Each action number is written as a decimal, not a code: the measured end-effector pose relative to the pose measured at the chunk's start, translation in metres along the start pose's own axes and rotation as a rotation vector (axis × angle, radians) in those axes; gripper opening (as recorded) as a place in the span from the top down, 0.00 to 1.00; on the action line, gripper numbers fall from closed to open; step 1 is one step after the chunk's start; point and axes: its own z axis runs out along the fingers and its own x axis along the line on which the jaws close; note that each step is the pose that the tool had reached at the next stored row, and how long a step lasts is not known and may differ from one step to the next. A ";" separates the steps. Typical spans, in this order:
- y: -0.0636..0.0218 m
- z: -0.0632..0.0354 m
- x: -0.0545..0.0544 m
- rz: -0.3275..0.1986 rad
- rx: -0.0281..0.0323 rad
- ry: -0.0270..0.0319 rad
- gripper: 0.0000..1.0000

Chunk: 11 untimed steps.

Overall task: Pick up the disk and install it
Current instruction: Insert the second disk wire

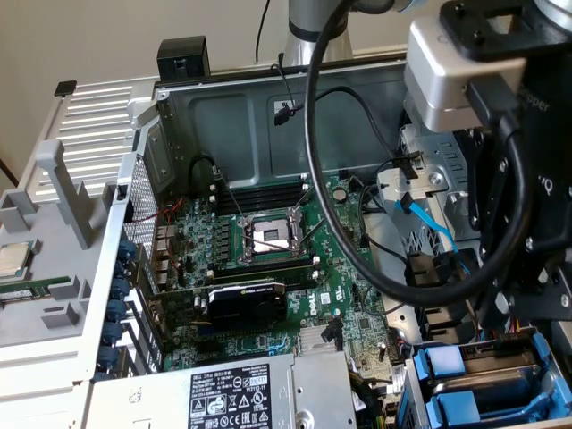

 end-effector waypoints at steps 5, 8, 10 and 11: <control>0.0000 0.0036 0.001 0.000 0.0000 -0.0018 0.84; -0.0002 0.0041 0.002 0.000 -0.0004 -0.0017 0.84; -0.0004 0.0055 0.002 0.000 -0.0003 -0.0021 0.84; -0.0009 0.0062 0.002 0.000 -0.0003 -0.0023 0.84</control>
